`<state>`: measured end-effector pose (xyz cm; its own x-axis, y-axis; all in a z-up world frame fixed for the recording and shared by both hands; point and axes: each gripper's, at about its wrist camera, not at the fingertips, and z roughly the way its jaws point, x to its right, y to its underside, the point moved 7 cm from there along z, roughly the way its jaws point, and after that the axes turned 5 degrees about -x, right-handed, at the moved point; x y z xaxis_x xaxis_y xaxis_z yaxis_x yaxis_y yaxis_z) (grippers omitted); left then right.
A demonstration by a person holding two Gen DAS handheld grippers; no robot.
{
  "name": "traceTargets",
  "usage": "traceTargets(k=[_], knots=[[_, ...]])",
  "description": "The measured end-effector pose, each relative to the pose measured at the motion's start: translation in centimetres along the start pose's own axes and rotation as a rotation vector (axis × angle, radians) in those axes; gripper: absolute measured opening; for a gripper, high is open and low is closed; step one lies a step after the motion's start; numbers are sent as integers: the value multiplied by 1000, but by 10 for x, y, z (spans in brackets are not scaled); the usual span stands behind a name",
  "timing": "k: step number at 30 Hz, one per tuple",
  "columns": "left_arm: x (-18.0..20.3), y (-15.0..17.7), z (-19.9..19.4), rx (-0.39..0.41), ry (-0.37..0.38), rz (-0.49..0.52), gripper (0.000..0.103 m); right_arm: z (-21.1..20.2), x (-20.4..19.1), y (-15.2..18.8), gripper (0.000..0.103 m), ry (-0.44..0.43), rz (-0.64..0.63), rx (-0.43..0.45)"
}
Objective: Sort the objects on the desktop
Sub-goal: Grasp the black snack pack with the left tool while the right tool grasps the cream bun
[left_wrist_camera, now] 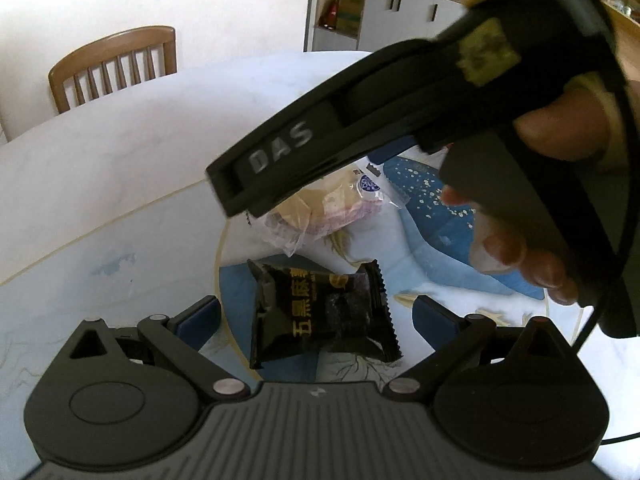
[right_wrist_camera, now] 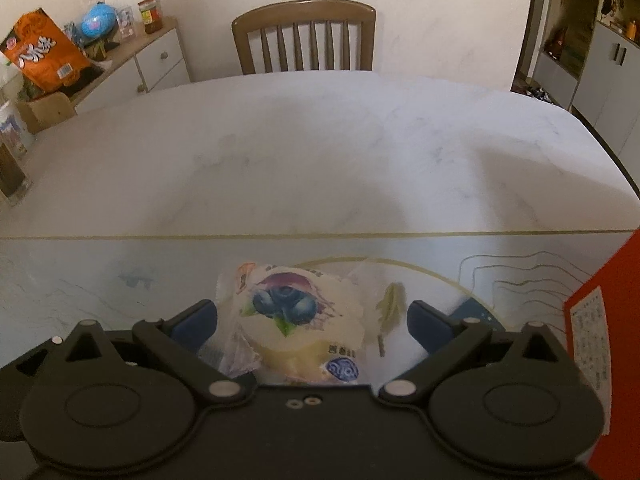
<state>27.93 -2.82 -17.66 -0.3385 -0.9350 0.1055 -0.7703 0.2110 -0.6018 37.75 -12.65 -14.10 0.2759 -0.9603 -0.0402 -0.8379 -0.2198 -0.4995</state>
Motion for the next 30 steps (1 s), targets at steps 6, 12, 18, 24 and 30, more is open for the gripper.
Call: traceTargets(k=[6, 12, 18, 24, 30], knots=[[3, 1, 3, 8, -23, 32, 102, 9, 0, 3, 96, -6, 4, -22], [3, 0, 2, 14, -54, 43, 96, 8, -2, 4, 84, -38, 2, -25], [-2, -5, -2, 20, -80, 33, 69, 3, 1, 3, 68, -46, 20, -18], [-5, -11, -6, 18, -60, 10, 57, -4, 8, 5, 66, -36, 32, -22], [0, -15, -11, 19, -56, 23, 57, -19, 20, 7, 65, -26, 62, -3]])
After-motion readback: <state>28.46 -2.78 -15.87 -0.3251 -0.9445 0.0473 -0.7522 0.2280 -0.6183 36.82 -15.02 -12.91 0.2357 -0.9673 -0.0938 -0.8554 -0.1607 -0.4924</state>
